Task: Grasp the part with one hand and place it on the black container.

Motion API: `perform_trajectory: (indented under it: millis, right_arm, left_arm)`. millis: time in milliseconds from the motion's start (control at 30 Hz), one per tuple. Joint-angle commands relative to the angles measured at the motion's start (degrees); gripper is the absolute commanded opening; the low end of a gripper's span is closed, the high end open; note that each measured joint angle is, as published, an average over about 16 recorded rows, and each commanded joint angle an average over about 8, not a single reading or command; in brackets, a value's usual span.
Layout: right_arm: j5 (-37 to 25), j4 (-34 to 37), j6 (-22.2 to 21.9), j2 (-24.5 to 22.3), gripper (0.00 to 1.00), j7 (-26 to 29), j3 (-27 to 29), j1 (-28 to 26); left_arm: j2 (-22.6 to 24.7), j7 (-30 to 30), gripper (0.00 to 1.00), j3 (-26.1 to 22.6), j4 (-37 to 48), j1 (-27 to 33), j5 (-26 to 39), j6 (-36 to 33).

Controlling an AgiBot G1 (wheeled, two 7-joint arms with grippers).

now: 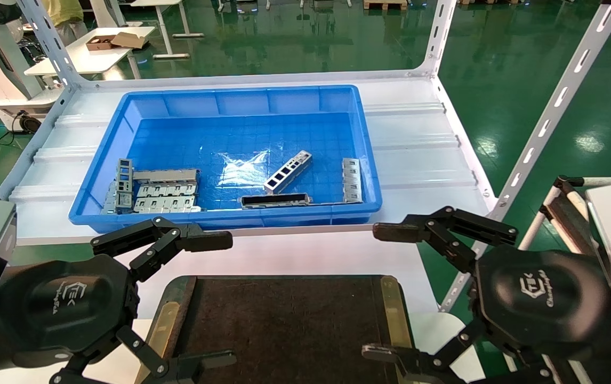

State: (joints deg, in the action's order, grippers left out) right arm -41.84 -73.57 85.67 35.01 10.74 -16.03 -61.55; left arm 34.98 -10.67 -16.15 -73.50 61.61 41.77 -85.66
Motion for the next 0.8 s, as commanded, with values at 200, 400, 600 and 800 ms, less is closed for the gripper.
perform_trajectory:
  millis: [200, 400, 600, 800]
  right_arm:
    - [0.0, 0.0, 0.0, 0.0, 1.0, 0.0, 0.0, 0.0]
    - [0.0, 0.0, 0.0, 0.0, 1.0, 0.0, 0.0, 0.0]
    - [0.0, 0.0, 0.0, 0.0, 1.0, 0.0, 0.0, 0.0]
    - [0.0, 0.1, 0.0, 0.0, 1.0, 0.0, -0.1, 0.0]
  left_arm:
    - [0.0, 0.0, 1.0, 0.0, 0.0, 0.0, 0.0, 0.0]
    - [0.2, 0.0, 1.0, -0.1, 0.0, 0.1, 0.3, 0.4]
    - [1.2, -0.1, 1.0, -0.6, -0.2, 0.9, 2.2, 2.8]
    - [3.5, 0.1, 1.0, -1.5, 0.6, 2.5, 5.2, 6.0]
